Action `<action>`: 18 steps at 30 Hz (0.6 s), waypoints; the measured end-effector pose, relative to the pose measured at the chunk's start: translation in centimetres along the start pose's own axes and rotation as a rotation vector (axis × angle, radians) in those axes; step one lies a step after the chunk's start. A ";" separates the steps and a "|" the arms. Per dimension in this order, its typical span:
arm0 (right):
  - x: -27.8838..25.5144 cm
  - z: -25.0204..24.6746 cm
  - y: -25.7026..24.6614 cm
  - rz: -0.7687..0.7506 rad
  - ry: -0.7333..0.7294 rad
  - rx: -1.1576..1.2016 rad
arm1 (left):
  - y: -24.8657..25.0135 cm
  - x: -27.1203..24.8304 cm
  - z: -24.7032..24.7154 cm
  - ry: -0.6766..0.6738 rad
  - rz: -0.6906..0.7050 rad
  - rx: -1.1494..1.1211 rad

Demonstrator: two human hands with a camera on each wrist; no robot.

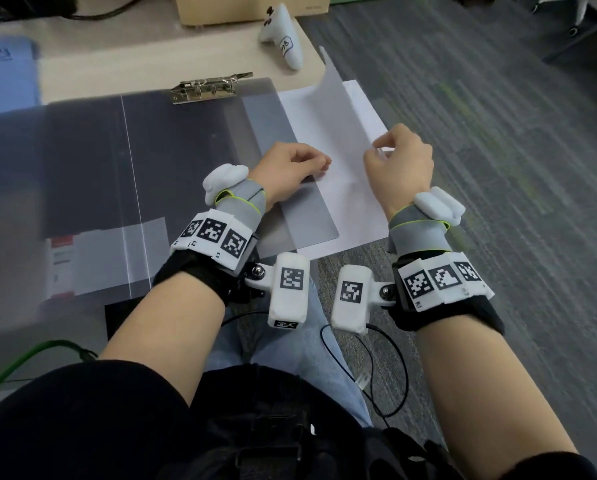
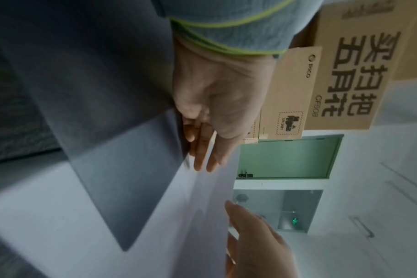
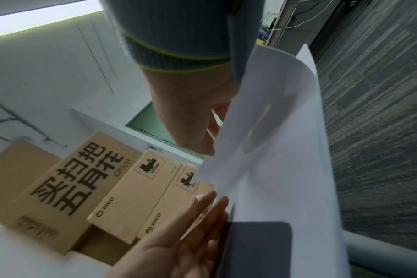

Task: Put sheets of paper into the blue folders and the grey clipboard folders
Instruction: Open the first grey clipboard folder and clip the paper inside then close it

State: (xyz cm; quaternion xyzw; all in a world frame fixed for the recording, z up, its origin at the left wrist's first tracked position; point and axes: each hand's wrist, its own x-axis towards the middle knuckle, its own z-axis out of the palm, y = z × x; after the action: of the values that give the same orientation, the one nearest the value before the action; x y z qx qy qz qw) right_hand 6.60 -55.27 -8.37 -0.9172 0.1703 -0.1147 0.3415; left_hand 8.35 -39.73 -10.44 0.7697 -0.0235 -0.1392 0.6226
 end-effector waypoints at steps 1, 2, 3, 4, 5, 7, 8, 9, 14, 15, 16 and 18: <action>-0.2 0.2 -0.3 -0.023 -0.014 0.025 | 0.1 0.0 0.0 0.005 0.008 -0.051; -0.4 0.4 -0.6 -0.053 -0.029 0.049 | 0.2 0.0 0.2 0.001 0.012 -0.080; -0.6 0.6 -0.7 -0.087 -0.047 0.076 | 0.2 0.0 0.3 -0.010 0.015 -0.103; -0.8 0.8 -0.9 -0.119 -0.062 0.105 | 0.3 0.0 0.4 -0.019 0.015 -0.131; -1.0 0.9 -1.0 -0.145 -0.077 0.132 | 0.3 0.0 0.5 -0.019 0.011 -0.161; -1.2 0.9 -1.2 -0.176 -0.104 0.170 | 0.5 0.0 0.9 -0.002 0.012 -0.188; -1.2 0.9 -1.4 -0.182 -0.112 0.183 | 0.6 -0.1 1.0 0.007 0.019 -0.186; -1.2 0.8 -1.5 -0.186 -0.120 0.192 | 0.7 -0.1 1.1 0.015 0.027 -0.182; -1.2 0.4 -1.8 -0.174 -0.146 0.219 | 0.6 -0.2 1.0 0.042 0.033 -0.166; -1.2 0.3 -1.8 -0.162 -0.150 0.228 | 0.5 -0.3 1.0 0.052 0.032 -0.167; -1.2 0.3 -1.9 -0.151 -0.154 0.239 | 0.5 -0.3 0.9 0.063 0.033 -0.170; -1.2 0.2 -2.0 -0.136 -0.159 0.259 | 0.7 -0.3 1.0 0.079 0.031 -0.192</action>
State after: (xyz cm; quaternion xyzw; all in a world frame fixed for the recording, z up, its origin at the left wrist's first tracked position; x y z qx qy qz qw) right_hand 6.03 -53.24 -7.33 -0.8810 0.0642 -0.0854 0.4609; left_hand 7.92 -40.73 -9.92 0.7111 0.0026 -0.1005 0.6959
